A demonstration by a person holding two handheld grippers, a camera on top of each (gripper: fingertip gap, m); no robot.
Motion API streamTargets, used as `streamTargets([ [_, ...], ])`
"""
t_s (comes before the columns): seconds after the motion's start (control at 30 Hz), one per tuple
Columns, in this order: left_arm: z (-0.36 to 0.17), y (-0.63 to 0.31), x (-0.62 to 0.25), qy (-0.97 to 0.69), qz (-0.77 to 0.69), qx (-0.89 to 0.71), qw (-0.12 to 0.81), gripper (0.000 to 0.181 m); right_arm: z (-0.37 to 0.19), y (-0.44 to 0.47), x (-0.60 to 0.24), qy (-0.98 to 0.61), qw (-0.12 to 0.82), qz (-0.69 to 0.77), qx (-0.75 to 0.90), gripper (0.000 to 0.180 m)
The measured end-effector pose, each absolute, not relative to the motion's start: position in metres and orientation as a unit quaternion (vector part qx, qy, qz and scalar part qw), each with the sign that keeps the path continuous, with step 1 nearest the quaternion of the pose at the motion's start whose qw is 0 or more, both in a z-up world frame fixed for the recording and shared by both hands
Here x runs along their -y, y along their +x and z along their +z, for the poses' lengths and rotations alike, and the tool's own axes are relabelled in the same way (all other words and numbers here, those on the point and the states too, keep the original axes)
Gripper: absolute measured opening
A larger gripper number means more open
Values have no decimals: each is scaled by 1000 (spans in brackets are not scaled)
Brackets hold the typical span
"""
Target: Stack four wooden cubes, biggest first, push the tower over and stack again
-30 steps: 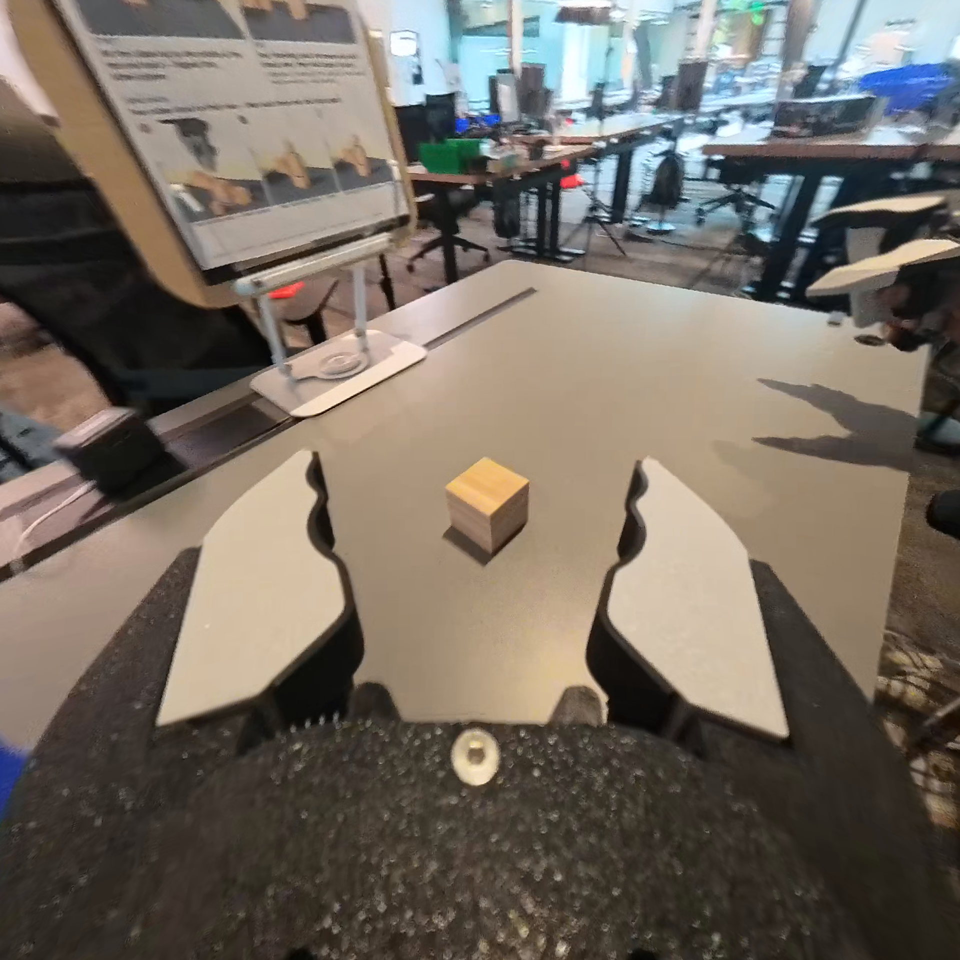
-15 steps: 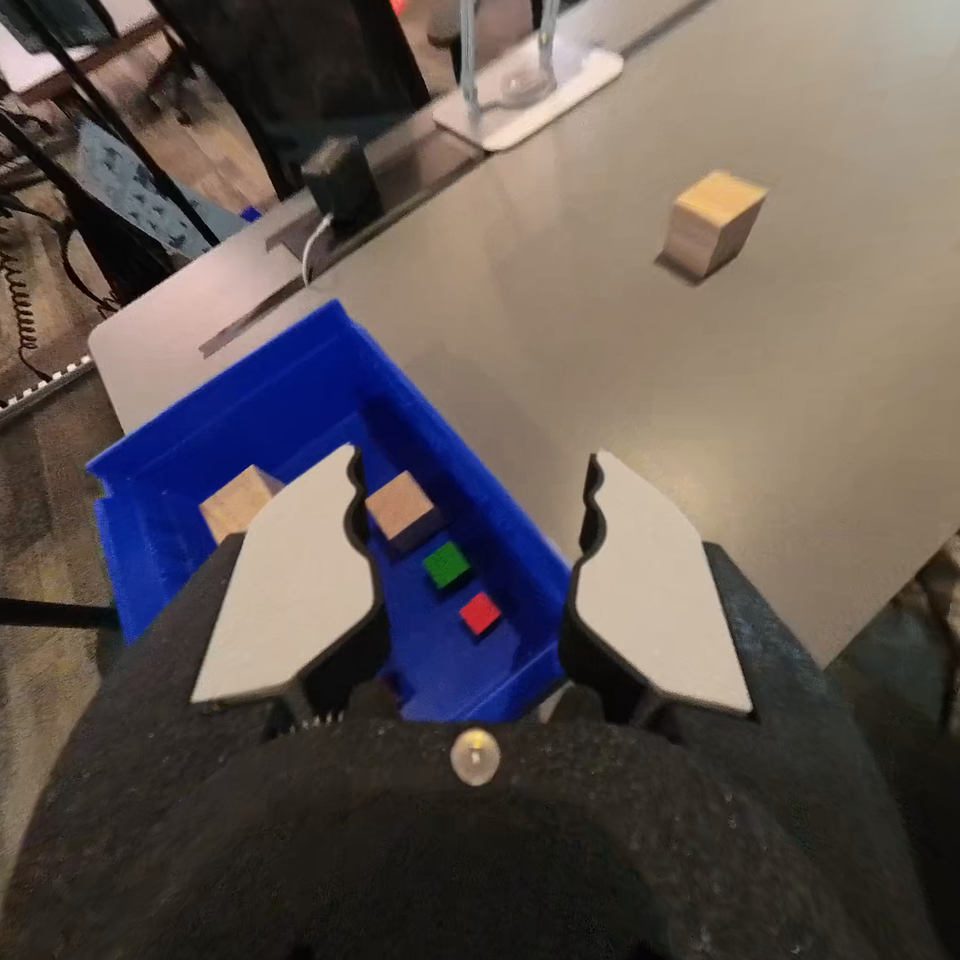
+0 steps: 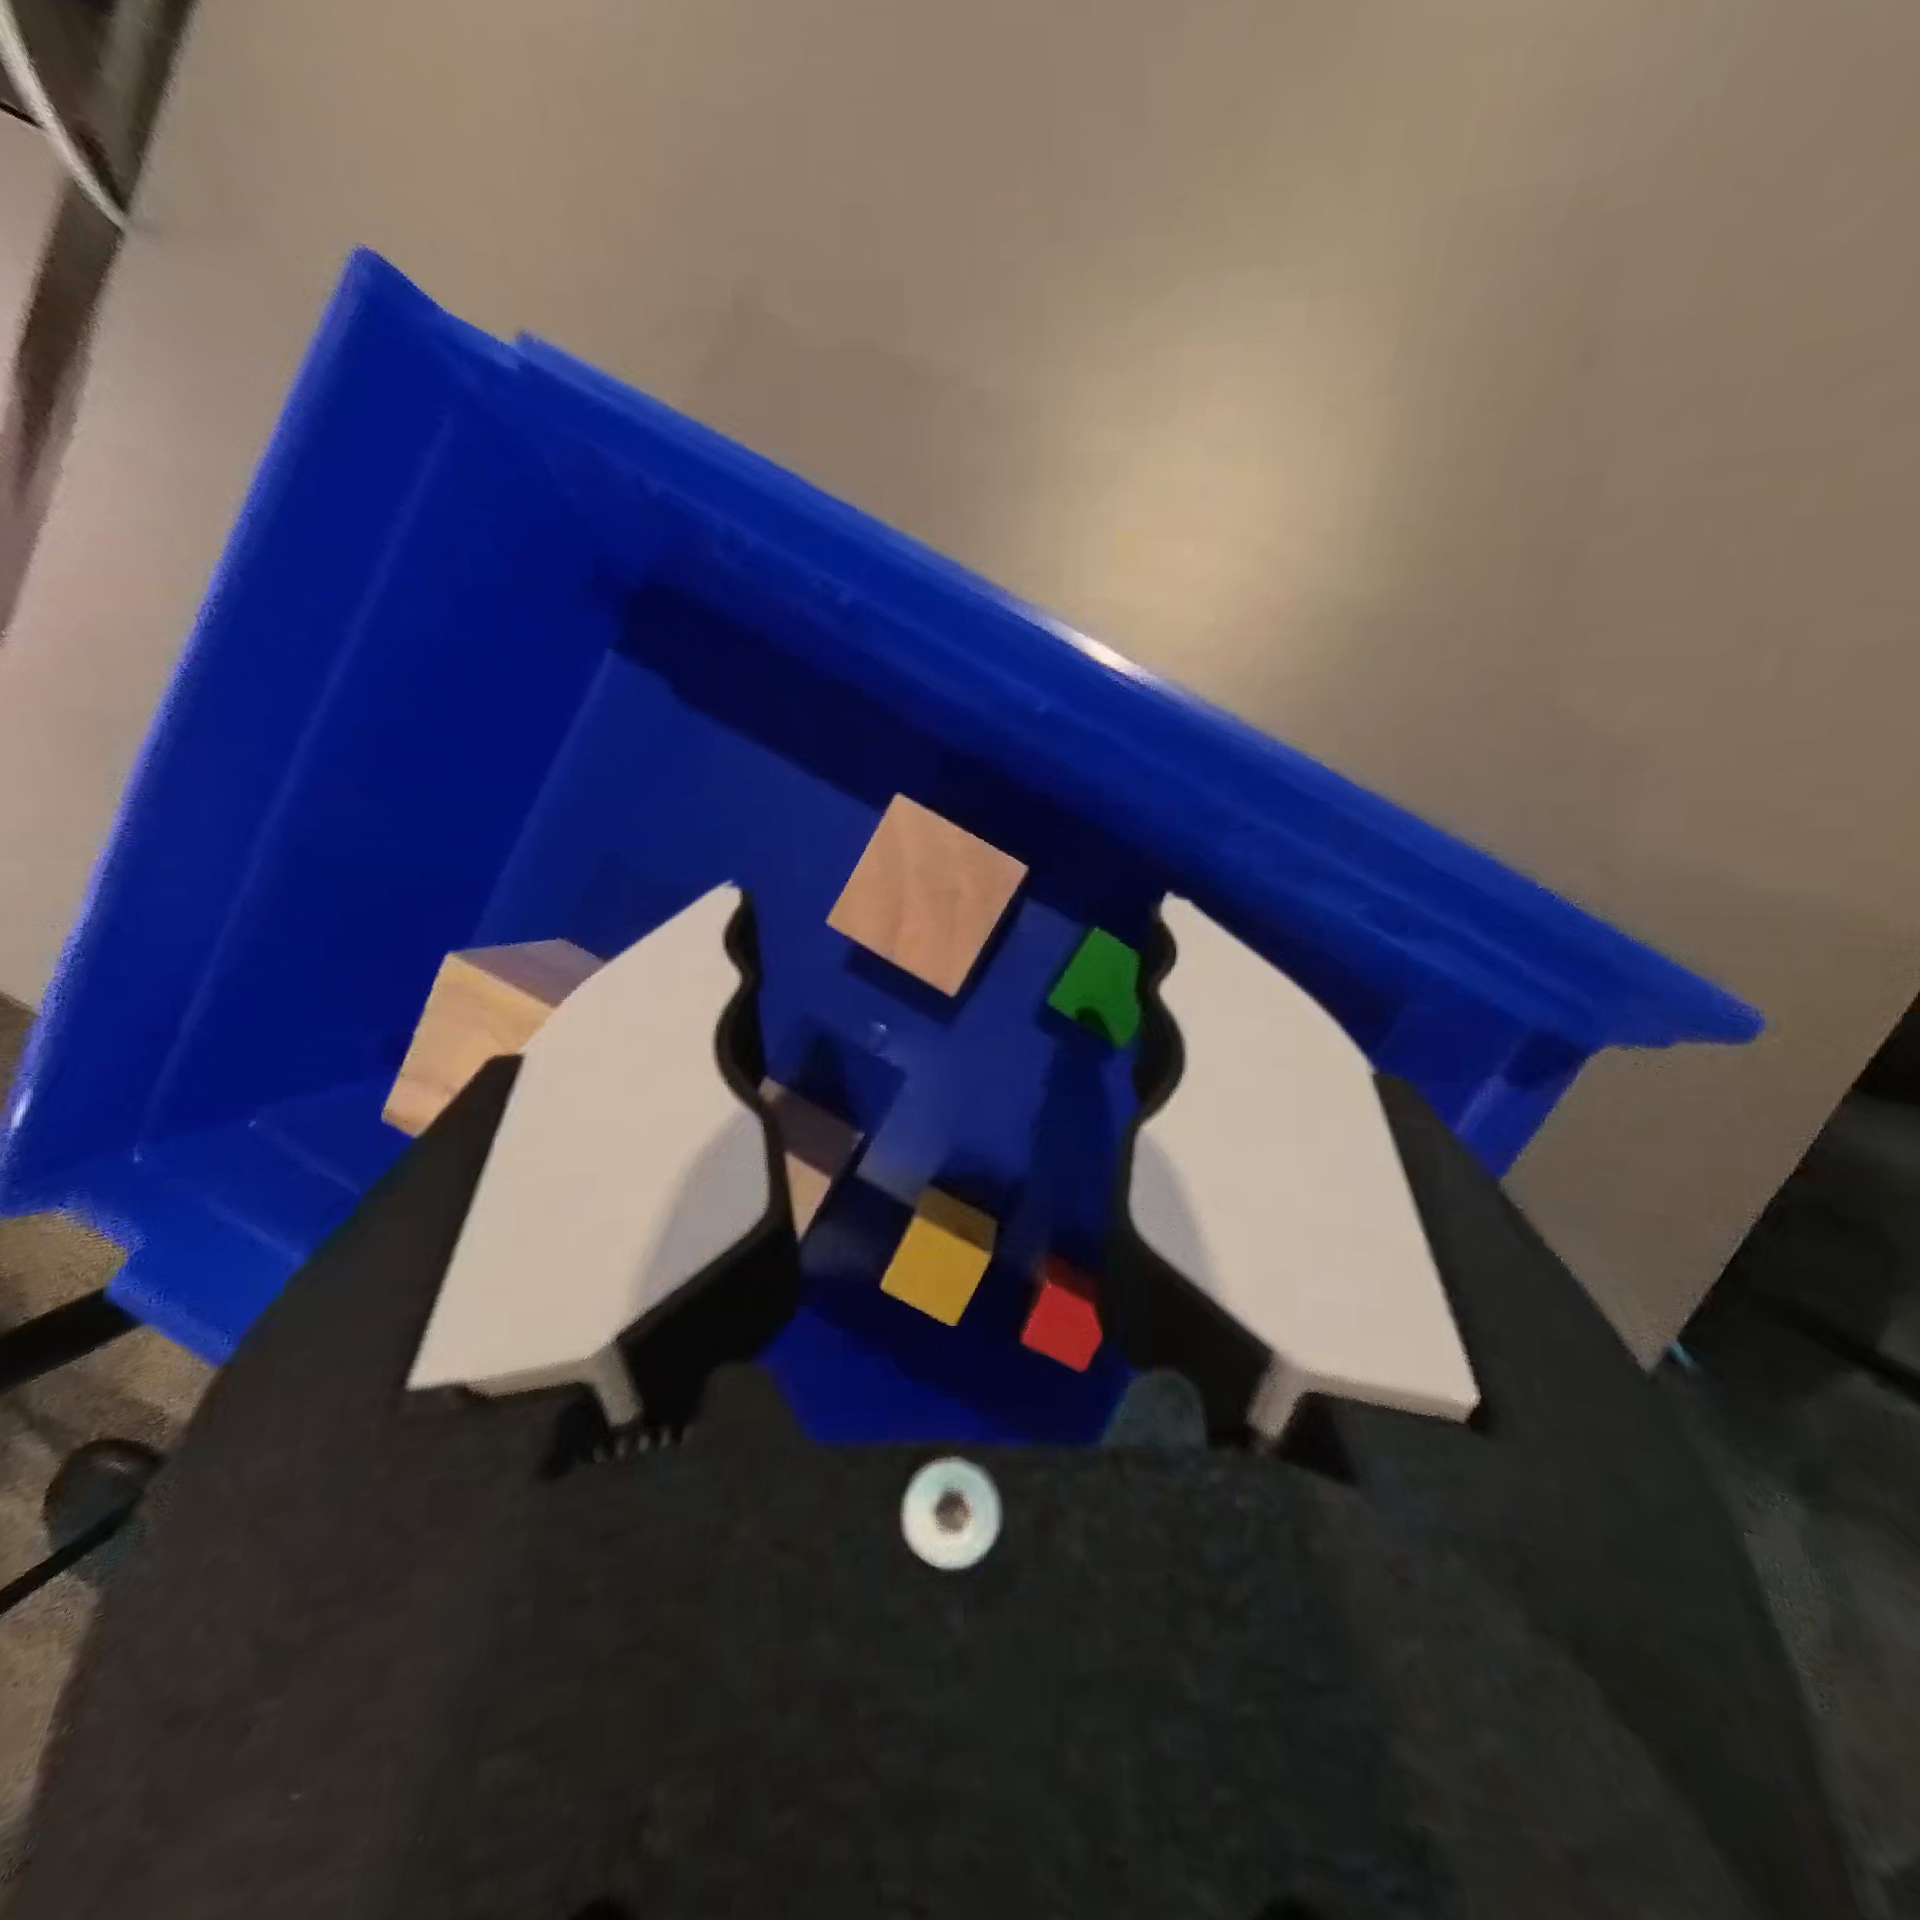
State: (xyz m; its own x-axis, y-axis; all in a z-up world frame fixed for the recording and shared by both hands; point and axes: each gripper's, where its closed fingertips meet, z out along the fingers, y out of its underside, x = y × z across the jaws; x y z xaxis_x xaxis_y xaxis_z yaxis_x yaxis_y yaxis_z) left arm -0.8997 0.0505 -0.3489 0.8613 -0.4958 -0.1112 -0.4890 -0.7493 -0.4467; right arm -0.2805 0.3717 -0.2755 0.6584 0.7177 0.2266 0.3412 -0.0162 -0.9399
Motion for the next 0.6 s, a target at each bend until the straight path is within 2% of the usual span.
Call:
streamTargets([
  [0.2, -386, -905, -54, -935, 10, -322, 149, 70, -271, -290, -372, -694, 587, 155, 386, 128],
  [0.43, -408, -907, -65, -929, 15, -345, 129, 75, -273, -297, -372, -695, 584, 150, 392, 128],
  [0.6, -421, -911, -61, -932, 5, -344, 112, 69, -274, -299, -372, -694, 584, 151, 392, 128],
])
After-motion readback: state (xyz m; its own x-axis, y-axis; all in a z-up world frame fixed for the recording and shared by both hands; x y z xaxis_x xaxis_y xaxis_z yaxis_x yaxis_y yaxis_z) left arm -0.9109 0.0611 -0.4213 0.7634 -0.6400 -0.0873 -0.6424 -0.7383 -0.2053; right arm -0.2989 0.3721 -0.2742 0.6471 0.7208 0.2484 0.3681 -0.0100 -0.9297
